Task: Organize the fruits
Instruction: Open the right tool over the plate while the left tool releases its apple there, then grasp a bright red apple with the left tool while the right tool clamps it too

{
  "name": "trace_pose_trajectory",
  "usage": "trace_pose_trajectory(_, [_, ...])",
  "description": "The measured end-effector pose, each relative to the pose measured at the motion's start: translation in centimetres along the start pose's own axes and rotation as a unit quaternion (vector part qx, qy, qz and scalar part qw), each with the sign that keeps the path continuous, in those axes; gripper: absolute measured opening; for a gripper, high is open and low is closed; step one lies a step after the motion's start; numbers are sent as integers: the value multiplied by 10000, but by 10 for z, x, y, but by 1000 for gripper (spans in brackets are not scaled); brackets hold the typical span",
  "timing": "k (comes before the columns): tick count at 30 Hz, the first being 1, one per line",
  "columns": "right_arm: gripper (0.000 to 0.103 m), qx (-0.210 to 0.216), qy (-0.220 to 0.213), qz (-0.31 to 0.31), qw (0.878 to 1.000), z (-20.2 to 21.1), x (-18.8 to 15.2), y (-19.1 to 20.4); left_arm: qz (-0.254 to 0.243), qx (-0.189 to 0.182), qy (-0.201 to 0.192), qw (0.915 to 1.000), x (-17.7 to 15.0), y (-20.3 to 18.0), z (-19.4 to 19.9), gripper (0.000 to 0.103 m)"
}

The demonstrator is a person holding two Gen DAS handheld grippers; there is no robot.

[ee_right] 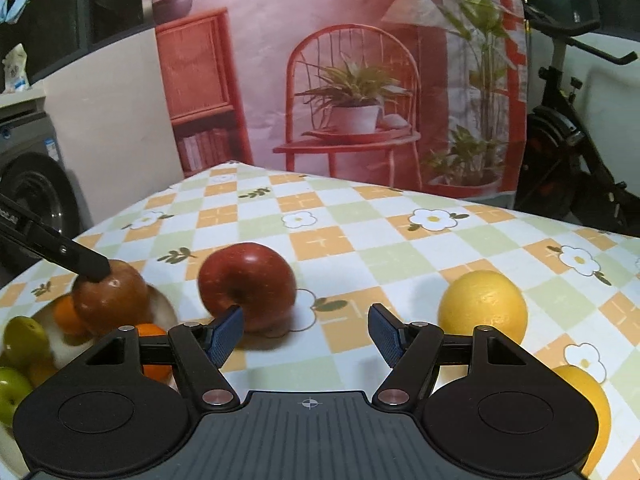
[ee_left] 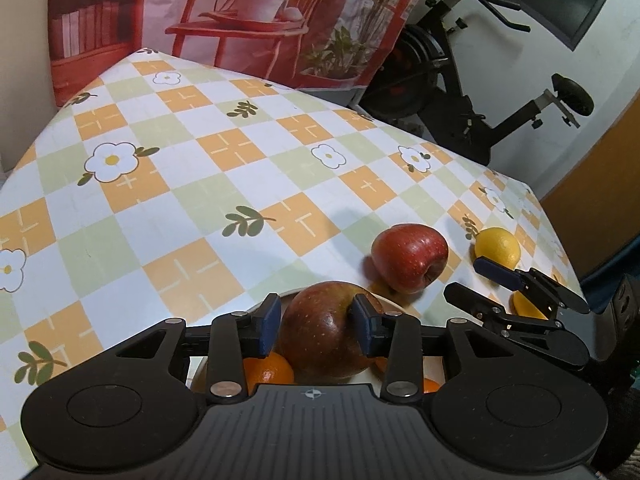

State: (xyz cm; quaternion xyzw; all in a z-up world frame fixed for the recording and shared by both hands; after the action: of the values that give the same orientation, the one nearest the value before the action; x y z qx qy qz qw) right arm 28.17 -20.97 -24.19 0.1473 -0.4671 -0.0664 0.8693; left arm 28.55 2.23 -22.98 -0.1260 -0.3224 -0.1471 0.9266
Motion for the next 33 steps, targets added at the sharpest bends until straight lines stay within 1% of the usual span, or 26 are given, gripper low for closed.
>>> trace_pose_trajectory(4, [65,-7,33,-31,10000,-3,-2,-3,-89,85,58,9999,2,-1,0,42])
trace_pose_trajectory(10, [65,91,145,-71,9998,-3,-5,-4,-203,204,143,9995,4,-4,1,41])
trace_pose_trajectory(19, [65,225,224,-192,9993,-2,-9,-4,-569,242,-38,9981,23,-25,1,41])
trace_pose_trajectory(24, [65,270,226,-227,9991,-1,-9,-4,-781,162,-100,9968,36,-44,-11,41])
trace_pose_trajectory(28, [65,287,257,-280,9989,-2,-9,-6,-819,-34,-193,9965,44,-60,-21,41])
trace_pose_trajectory(30, [65,292,254,-287,9988,-2,-9,-6,-912,-74,-151,9957,45,-68,-28,41])
trace_pose_trajectory(33, [65,296,269,-279,9988,-2,-10,-6,-1126,-34,-71,9936,46,-77,-37,41])
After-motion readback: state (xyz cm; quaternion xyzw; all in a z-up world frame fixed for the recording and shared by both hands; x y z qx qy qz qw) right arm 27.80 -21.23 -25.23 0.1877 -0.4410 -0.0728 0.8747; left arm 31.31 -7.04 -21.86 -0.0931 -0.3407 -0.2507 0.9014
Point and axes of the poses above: each gripper's, at about its wrist camera, not at the fingertips, and z roughly against the way its jaws point, y to its left, x to its top, the point moved 9 cm from there along -z, roughly the way its jaws point, and after that the axes turned 14 degrees about -z, right-handed, at the moved point
